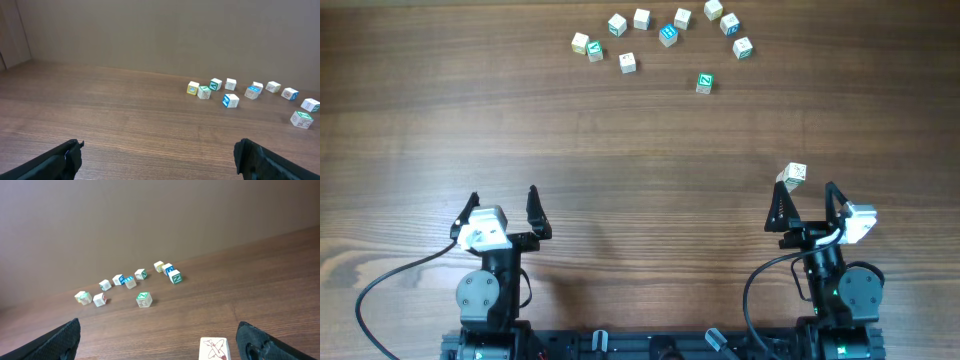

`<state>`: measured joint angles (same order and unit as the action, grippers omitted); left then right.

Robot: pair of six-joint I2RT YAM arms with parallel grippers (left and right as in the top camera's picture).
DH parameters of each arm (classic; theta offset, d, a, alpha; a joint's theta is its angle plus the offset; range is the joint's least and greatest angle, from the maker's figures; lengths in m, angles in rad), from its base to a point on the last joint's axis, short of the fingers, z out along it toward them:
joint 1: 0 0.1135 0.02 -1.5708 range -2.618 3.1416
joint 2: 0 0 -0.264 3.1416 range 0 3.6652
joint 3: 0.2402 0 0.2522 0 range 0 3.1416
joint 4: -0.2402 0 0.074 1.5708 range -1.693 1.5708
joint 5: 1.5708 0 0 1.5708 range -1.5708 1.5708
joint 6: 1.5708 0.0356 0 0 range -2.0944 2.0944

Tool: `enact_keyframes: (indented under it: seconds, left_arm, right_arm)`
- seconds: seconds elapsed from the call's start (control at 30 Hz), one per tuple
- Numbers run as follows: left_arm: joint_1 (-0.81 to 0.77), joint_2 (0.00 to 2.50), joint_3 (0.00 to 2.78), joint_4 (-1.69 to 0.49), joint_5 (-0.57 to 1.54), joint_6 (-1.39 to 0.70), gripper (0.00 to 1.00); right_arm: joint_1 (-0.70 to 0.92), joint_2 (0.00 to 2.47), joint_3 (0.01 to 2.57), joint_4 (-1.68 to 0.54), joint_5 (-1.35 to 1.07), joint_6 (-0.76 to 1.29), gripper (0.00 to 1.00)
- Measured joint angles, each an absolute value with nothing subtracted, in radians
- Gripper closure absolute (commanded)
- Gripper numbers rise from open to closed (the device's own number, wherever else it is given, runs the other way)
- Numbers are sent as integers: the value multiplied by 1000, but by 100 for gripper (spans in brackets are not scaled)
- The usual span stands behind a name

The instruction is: Form a tower

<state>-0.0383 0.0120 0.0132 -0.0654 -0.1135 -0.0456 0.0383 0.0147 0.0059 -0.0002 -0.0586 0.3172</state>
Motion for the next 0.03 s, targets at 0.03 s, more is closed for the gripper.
enact_keyframes:
  seconds: [0.03]
  left_arm:
    - [-38,12,13,-65,-113,-46,0]
  right_arm:
    - [38,15,6,0,-59,317,0]
